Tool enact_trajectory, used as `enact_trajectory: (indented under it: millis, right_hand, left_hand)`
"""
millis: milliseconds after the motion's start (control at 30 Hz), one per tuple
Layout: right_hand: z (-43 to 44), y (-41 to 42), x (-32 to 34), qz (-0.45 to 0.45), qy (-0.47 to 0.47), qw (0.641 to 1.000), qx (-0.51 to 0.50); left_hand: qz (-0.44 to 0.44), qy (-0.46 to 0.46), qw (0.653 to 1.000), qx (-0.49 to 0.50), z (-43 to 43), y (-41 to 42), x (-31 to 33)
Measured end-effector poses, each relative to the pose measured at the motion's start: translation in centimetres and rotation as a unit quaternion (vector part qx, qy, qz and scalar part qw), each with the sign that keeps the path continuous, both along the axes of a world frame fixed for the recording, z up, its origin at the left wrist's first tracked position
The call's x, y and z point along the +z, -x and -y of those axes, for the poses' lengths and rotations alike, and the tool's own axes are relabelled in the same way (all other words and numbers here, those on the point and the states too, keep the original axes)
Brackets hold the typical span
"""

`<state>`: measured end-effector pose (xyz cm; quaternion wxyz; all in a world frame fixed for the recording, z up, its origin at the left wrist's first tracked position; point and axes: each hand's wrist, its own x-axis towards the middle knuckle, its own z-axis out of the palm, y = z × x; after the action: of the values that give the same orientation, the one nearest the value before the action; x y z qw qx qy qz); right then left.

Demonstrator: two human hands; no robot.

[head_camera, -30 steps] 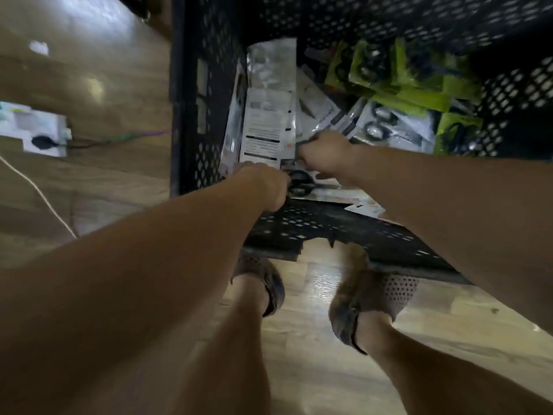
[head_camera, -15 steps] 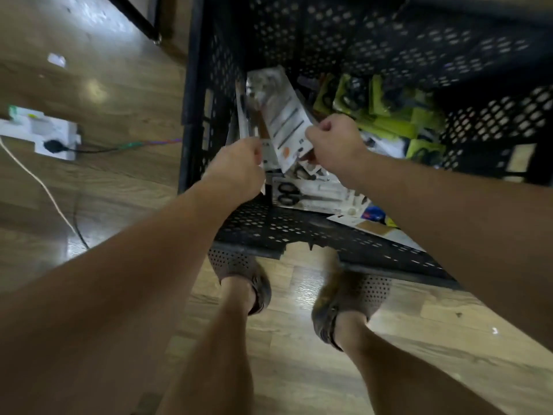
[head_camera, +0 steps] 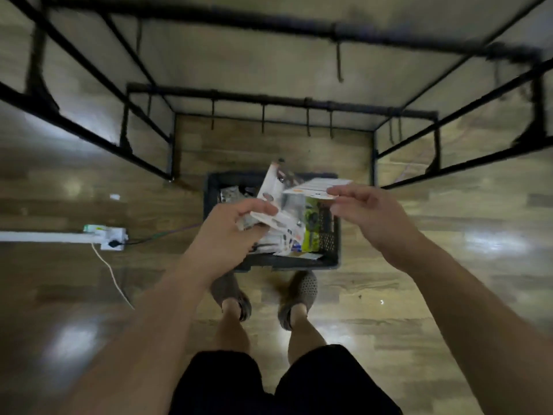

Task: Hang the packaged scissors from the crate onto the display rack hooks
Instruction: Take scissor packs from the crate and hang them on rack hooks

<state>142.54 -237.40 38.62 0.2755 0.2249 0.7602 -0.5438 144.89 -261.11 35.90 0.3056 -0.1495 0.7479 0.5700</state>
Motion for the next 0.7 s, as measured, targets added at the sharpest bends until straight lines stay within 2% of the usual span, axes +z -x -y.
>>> enact_trajectory:
  millis: [133, 200, 233, 333, 400, 567, 700]
  right_hand:
    - [0.3, -0.7, 14.8, -0.144, -0.100, 0.984, -0.016]
    - [0.6, -1.2, 20.4, -0.218, -0.119, 0.968, -0.031]
    - [0.7, -1.6, 22.8, -0.254, -0.126, 0.958, -0.040]
    - [0.9, -2.6, 28.7, -0.348, -0.106, 0.929, -0.072]
    - [0.6, -3.3, 31.3, -0.386, -0.056, 0.915, -0.098]
    - [-1.8, -3.2, 34.6, -0.417, 0.047, 0.895, -0.152]
    - [-4.8, -1.8, 36.2, -0.434, 0.084, 0.883, -0.157]
  left_hand:
    - [-0.161, 0.007, 0.987, 0.018, -0.2, 1.3, 12.2]
    - [-0.257, 0.037, 0.966, -0.006, 0.5, 2.6, 17.0]
    - [-0.270, 0.025, 0.962, 0.005, 0.7, 3.3, 19.6]
    - [-0.265, -0.112, 0.954, 0.082, 1.2, 4.3, 26.2]
    - [-0.273, -0.189, 0.936, 0.119, 1.1, 4.1, 30.2]
    - [-0.284, -0.273, 0.897, 0.202, -0.5, 3.0, 36.2]
    - [-0.261, -0.299, 0.887, 0.237, -3.6, 2.8, 38.5]
